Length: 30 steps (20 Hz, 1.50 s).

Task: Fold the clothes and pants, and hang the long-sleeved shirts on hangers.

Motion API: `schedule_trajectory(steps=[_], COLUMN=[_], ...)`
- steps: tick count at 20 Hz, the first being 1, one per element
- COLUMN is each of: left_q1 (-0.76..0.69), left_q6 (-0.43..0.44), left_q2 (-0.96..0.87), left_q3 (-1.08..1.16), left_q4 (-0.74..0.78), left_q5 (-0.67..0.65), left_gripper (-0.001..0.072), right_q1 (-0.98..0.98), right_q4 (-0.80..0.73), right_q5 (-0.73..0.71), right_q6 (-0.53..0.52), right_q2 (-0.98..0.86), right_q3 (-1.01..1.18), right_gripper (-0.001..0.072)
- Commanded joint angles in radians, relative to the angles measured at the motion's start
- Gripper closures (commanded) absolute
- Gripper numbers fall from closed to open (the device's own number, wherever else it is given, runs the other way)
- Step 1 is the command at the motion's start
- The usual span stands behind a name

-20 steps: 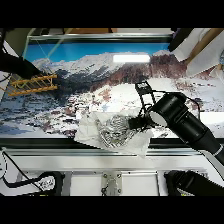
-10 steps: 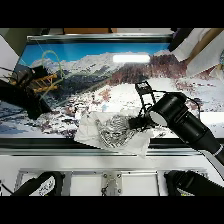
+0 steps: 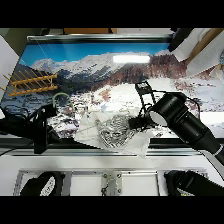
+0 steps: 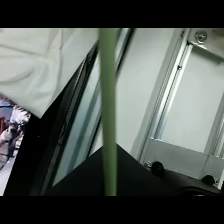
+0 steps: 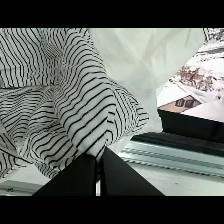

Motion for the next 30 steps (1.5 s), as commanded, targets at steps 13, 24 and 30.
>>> schedule_trajectory(steps=[13,24,30], left_q1=[-0.144,-0.127,-0.258], left_q6=[-0.019,0.05,0.05], left_q2=[-0.218,-0.142,-0.243], left_q3=[0.018,-0.16,-0.158], left_q4=[-0.02,-0.021,-0.038], left_q5=[0.063,0.151,0.262], left_gripper=[0.0699,0.0697,0.0698], right_q1=[0.001,0.001,0.001], right_q4=[0.0,0.0,0.0], right_q5=[0.0,0.0,0.0], right_q6=[0.0,0.0,0.0], right_q2=[0.0,0.0,0.0], right_q3=[0.0,0.0,0.0], right_gripper=[0.0693,0.0692,0.0693])
